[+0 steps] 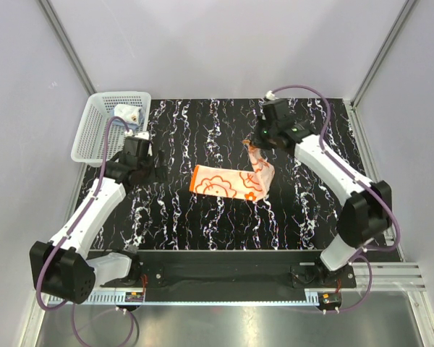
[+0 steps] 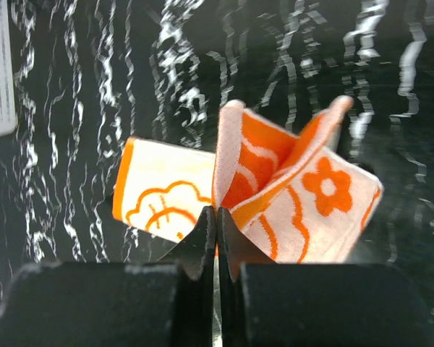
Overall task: Roll the towels
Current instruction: Fold the towel
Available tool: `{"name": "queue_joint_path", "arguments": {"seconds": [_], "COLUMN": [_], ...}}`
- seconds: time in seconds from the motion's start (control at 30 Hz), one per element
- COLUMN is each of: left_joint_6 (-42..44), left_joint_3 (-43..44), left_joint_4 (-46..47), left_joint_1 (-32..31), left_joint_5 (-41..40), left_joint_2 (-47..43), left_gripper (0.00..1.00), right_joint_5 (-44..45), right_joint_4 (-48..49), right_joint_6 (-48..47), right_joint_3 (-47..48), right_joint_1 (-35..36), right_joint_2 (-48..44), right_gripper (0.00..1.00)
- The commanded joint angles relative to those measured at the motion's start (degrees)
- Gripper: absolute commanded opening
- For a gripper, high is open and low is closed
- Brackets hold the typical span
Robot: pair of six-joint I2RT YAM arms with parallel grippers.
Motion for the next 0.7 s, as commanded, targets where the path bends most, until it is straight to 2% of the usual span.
{"name": "queue_joint_path", "arguments": {"seconds": [0.0, 0.23, 0.67], "left_joint_6": [0.57, 0.39, 0.39], "left_joint_3": [0.88, 0.97, 0.88], "left_joint_4": [-0.12, -0.65, -0.92], "left_joint_1": [0.1, 0.19, 0.19], "left_joint_5": [-3.66, -4.71, -5.42], "left_joint_2": [0.23, 0.76, 1.2], "left_gripper": [0.99, 0.99, 0.99], "right_joint_5": [0.66, 1.36, 1.89], "right_joint_4": [-2.07, -3.56, -3.48], "right_joint_6": [-1.29, -0.24, 1.52], "right_joint_3": [5.76, 14.81, 20.97], "right_joint_1": [3.98, 10.4, 17.08], "right_joint_2": [4.13, 11.87, 19.09], "right_gripper": [0.0, 0.0, 0.0]}}
